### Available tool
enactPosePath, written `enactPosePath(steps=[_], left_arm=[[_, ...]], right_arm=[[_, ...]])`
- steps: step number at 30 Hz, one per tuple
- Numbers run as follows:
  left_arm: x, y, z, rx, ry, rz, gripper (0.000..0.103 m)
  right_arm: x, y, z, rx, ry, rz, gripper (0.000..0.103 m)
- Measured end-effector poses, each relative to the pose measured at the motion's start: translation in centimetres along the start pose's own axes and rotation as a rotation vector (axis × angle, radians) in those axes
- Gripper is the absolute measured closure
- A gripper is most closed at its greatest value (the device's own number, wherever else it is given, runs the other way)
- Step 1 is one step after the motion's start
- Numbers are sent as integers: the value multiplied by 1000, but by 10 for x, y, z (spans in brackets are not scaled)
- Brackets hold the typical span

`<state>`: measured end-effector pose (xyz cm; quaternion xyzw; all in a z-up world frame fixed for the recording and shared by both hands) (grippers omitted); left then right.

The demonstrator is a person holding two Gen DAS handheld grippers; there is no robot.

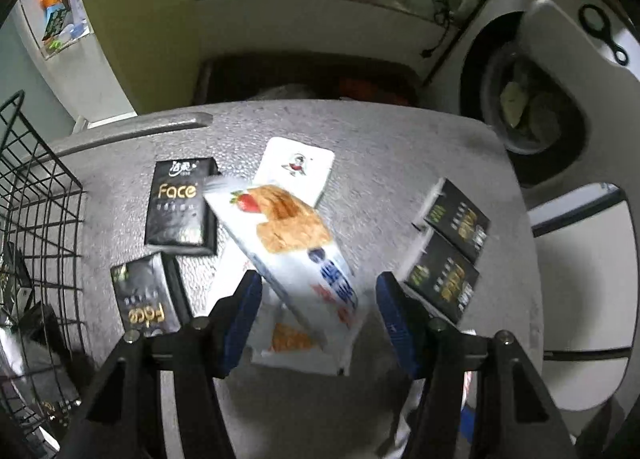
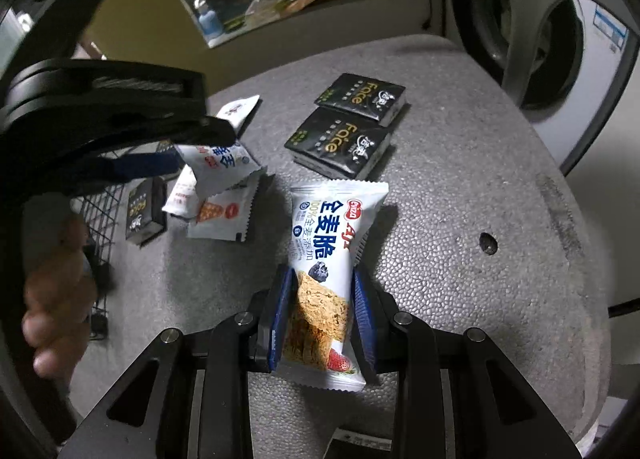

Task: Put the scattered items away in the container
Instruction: 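Grasp a white snack bag with the right gripper while the left grasps another, then carry both snack bags over the basket and open both grippers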

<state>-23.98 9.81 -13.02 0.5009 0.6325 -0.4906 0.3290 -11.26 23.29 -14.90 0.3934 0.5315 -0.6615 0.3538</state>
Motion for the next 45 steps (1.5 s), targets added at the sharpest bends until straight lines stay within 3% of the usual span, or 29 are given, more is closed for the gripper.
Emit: enactPosePath(steps=[4, 6, 15, 26, 31, 38, 45], left_arm=[[11, -4, 3, -1, -18, 11, 39], [17, -3, 4, 10, -21, 28, 60], [-16, 35, 6, 94, -49, 14, 75], [-57, 125, 42, 97, -47, 21, 75], [-62, 147, 47, 108, -77, 7, 75], [-109, 142, 40, 116, -26, -75, 75], [-194, 114, 51, 125, -15, -206, 75]], right_arm=[[3, 1, 2, -5, -14, 1, 72], [4, 0, 3, 0, -20, 2, 72], [-1, 3, 6, -4, -34, -3, 72], [-22, 28, 27, -51, -46, 10, 72], [-29, 42, 36, -70, -46, 21, 72], [-53, 37, 50, -79, -50, -17, 72], [-101, 2, 95, -126, -109, -106, 72]])
Point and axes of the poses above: each gripper's, at about its wrist camera, not at the fingertips, and x roughly the way its jaws point, z to its left, y to its underside, the point moved 3 cm from there along x, roughly the way its jaws point, and after that the axes turned 8 degrees about y, right-handed, at the moved point
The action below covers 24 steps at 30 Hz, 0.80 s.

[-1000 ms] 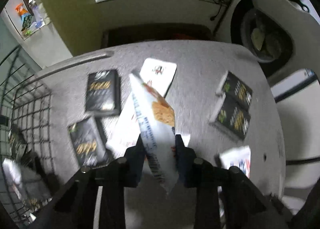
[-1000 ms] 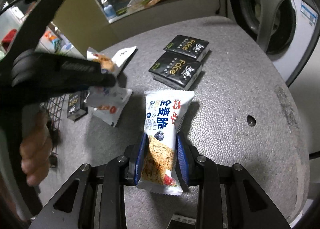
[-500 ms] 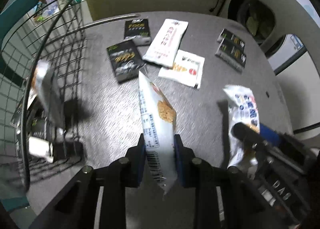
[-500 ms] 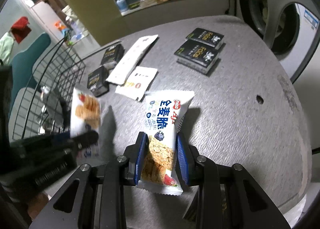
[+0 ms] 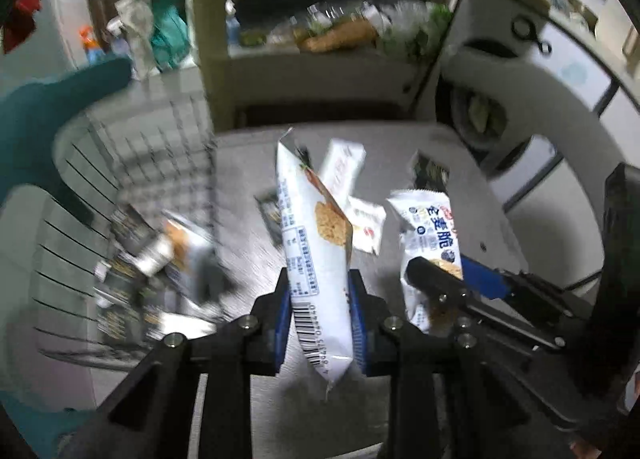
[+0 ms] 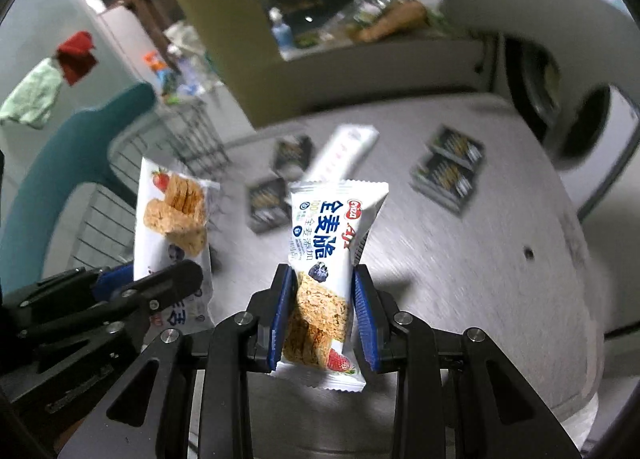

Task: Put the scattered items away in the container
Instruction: 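Carry both snack bags over the basket and open both grippers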

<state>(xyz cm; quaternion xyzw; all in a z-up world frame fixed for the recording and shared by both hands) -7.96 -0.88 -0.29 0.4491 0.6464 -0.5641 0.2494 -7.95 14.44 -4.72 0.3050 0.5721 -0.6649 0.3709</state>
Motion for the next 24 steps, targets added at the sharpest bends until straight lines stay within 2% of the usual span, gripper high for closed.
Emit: enactPosePath(steps=[3, 6, 11, 19, 21, 24], left_arm=[[-25, -17, 37, -29, -62, -34, 75], [-34, -20, 78, -55, -141, -23, 75], [-23, -5, 129, -129, -195, 38, 76], [-17, 9, 160, -203, -202, 67, 75], [-18, 11, 162, -209, -205, 60, 71], [-21, 11, 165, -229, -187, 39, 54]], right_arm=[[-15, -24, 34, -36, -57, -35, 72], [-18, -40, 78, -94, -144, -28, 72], [8, -32, 149, -187, -191, 48, 71], [47, -23, 181, -195, -194, 96, 70], [52, -24, 183, -197, -193, 96, 70], [53, -26, 180, -181, -212, 91, 69]])
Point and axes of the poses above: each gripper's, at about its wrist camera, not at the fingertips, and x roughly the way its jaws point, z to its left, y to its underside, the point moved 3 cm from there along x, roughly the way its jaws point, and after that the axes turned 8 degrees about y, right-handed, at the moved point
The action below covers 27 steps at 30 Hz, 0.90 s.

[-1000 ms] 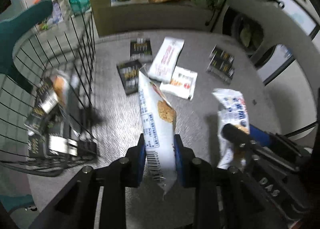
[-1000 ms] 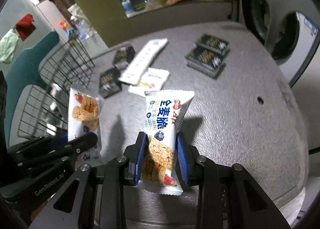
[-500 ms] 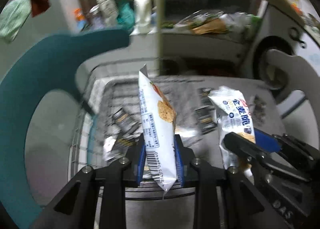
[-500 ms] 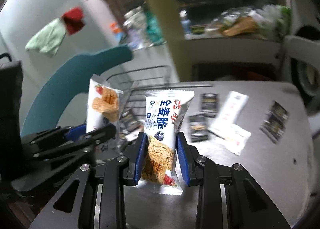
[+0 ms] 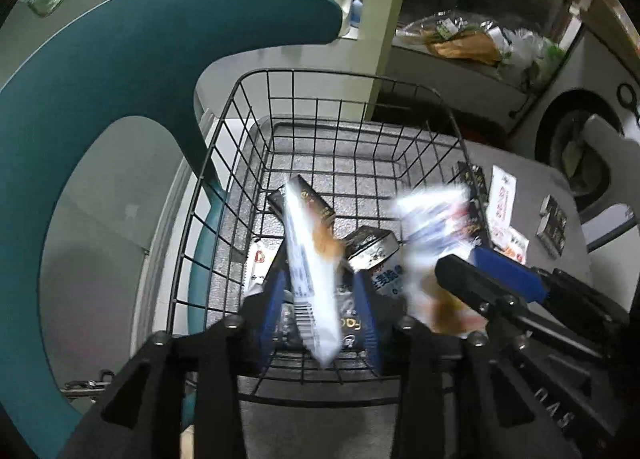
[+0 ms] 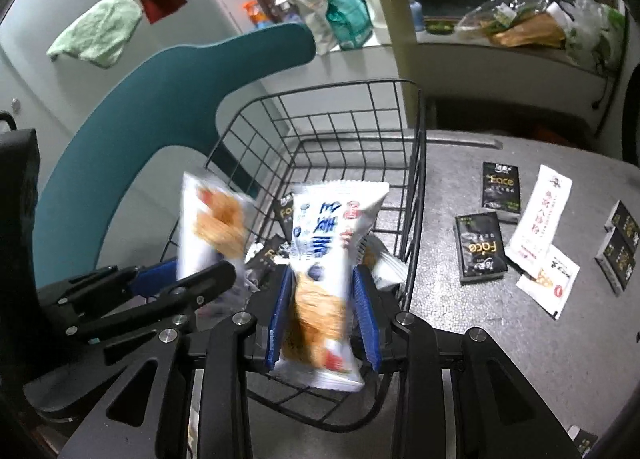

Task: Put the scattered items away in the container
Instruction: 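Carry both snack bags over the basket and open both grippers, then move both open grippers back over the remaining packs on the table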

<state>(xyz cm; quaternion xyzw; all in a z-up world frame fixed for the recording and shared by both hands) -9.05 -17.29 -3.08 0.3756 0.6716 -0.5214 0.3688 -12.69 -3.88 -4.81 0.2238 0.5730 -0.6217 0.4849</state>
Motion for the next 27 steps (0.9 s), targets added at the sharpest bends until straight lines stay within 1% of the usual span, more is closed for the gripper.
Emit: enactPosePath(steps=[1, 2, 3, 6, 9, 11, 13, 14, 17, 19, 21, 23, 27], left_arm=[[0, -1, 0, 0, -1, -4, 52], [-1, -2, 0, -1, 0, -7, 47], [-2, -2, -1, -3, 6, -10, 43], [-7, -2, -10, 3, 39, -23, 43], [-16, 0, -35, 40, 65, -34, 43], [-20, -1, -59, 80, 80, -39, 43], [-21, 0, -84, 116, 94, -41, 43], [-19, 1, -99, 134, 106, -36, 43], [-1, 4, -140, 175, 153, -10, 42], [18, 9, -163, 188, 183, 21, 42], [37, 14, -182, 183, 206, 54, 42], [55, 20, -197, 184, 218, 82, 42], [82, 28, -213, 177, 202, 120, 43]], right_arm=[[-2, 0, -3, 13, -1, -8, 65], [-4, -1, -6, 18, -2, -12, 61], [-6, -2, -8, 18, -8, -15, 60], [-19, 0, -16, 22, -4, -31, 60], [-35, 8, -35, 25, 66, -52, 60], [-45, 14, -56, 33, 109, -62, 60], [-56, 21, -85, 69, 161, -81, 60], [-60, 25, -99, 95, 170, -83, 60], [-66, 43, -147, 195, 179, -81, 60], [-64, 57, -172, 219, 209, -62, 60], [-58, 70, -188, 227, 237, -37, 60], [-53, 83, -200, 242, 244, -17, 60], [-53, 100, -209, 260, 265, -7, 60]])
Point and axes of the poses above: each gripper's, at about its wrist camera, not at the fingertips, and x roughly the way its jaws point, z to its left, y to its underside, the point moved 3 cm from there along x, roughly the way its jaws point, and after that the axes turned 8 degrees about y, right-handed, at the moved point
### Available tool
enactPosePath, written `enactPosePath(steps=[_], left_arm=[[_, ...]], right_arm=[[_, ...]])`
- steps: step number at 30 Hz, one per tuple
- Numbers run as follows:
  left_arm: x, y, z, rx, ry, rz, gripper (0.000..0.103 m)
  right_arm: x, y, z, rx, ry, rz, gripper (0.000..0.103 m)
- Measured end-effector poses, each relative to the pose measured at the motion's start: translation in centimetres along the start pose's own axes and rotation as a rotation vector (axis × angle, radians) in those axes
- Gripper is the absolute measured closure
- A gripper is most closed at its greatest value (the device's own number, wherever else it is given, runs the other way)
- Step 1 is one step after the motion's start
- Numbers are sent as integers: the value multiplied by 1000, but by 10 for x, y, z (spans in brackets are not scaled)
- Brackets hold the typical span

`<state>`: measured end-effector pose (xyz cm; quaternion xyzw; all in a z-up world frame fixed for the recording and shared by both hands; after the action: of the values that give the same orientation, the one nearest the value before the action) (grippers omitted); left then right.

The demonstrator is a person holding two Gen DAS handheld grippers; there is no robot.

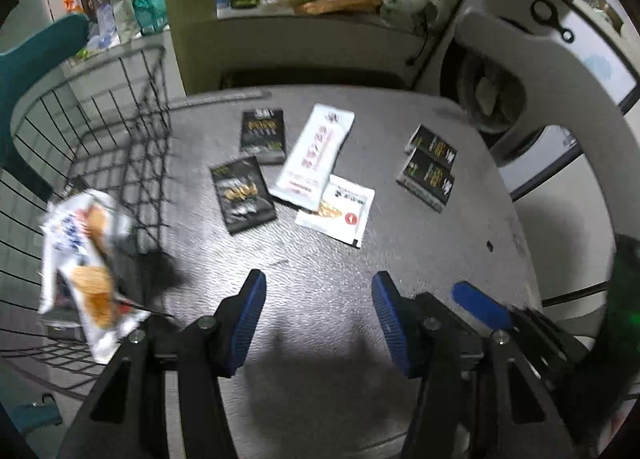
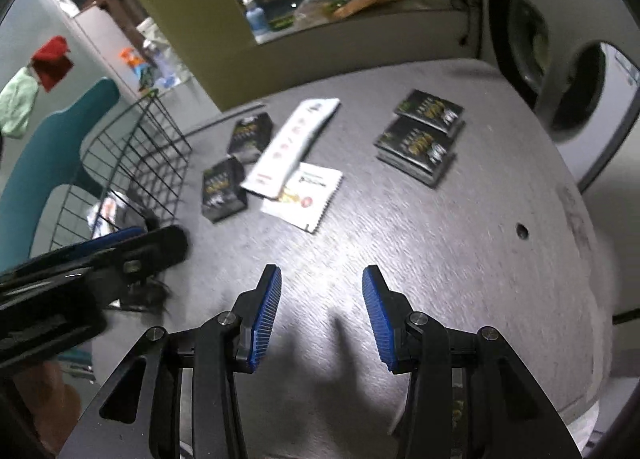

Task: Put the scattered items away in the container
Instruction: 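Move both open grippers back over the remaining packs on the table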

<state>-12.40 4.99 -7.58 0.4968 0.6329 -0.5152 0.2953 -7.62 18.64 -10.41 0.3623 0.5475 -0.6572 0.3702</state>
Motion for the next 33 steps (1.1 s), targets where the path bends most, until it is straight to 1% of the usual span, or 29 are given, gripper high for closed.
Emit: enactPosePath(steps=[2, 4, 9, 12, 19, 22, 23, 24, 26, 31, 33], left_arm=[[11, -3, -1, -5, 5, 17, 43], [19, -9, 1, -6, -18, 19, 42], [34, -28, 7, 6, -70, 12, 42], [48, -37, 13, 10, -77, 15, 42], [65, -47, 37, -36, -107, 3, 42], [70, -50, 43, -44, -125, 1, 42], [73, -51, 45, -50, -128, 1, 42], [75, -52, 47, -50, -135, -1, 39], [78, -55, 48, -43, -163, -11, 36], [79, -61, 54, -47, -175, -17, 35], [82, -65, 56, -46, -190, -17, 34]], right_arm=[[-2, 2, -2, -7, 16, -10, 60], [-2, 1, -6, -4, 33, -20, 60], [8, -4, -10, 17, -4, -12, 60], [17, -5, -8, 11, -5, -13, 60], [38, -6, -11, 43, -48, -1, 60], [43, -9, -14, 51, -48, -6, 60], [44, -10, -15, 57, -51, -7, 60], [44, -11, -16, 63, -55, -8, 60], [45, -13, -19, 76, -62, -11, 60], [44, -15, -20, 80, -55, -18, 60], [44, -16, -20, 84, -60, -16, 60]])
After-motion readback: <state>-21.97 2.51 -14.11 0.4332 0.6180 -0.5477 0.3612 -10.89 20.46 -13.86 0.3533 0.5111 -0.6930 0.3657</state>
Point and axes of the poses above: each gripper's, at about its wrist camera, not at the fingertips, and x roughly the way its jaws point, z to its left, y to its underside, the point moved 3 cm from there along x, roughly the way its jaws point, and after that the axes turned 8 degrees about y, right-handed, at the moved point
